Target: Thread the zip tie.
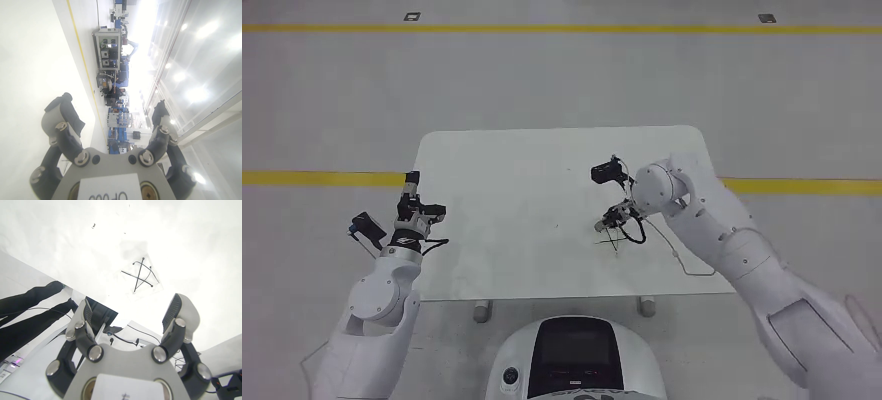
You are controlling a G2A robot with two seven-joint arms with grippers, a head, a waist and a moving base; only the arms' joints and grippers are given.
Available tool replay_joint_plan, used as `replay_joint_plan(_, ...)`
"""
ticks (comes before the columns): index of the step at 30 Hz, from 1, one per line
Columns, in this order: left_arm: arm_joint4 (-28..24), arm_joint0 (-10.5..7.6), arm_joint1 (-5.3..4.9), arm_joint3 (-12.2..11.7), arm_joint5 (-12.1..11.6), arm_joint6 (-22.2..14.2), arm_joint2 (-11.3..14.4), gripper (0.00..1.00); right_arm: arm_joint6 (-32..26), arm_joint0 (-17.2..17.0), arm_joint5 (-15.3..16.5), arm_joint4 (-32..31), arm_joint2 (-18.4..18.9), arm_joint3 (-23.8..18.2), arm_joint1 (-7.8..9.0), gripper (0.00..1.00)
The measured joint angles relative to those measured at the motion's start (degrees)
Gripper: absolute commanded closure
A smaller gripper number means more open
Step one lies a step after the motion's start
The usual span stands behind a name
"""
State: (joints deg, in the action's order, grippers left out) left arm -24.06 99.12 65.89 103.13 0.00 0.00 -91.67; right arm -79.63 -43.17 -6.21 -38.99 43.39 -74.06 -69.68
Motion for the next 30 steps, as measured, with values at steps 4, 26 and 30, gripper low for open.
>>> replay_joint_plan(4,0.0,0.0,0.0,0.0,0.0,0.0,0.0,0.0,0.0,0.0,0.0,0.0,0.0,-0.1,0.02,0.0)
replay_joint_plan(26,0.0,0.0,0.0,0.0,0.0,0.0,0.0,0.0,5.8,4.2,1.6,2.1,-7.4,11.8,-4.66,0.0)
replay_joint_plan(30,0.0,0.0,0.0,0.0,0.0,0.0,0.0,0.0,3.6,4.1,2.3,2.9,-8.5,13.5,-5.29,0.0)
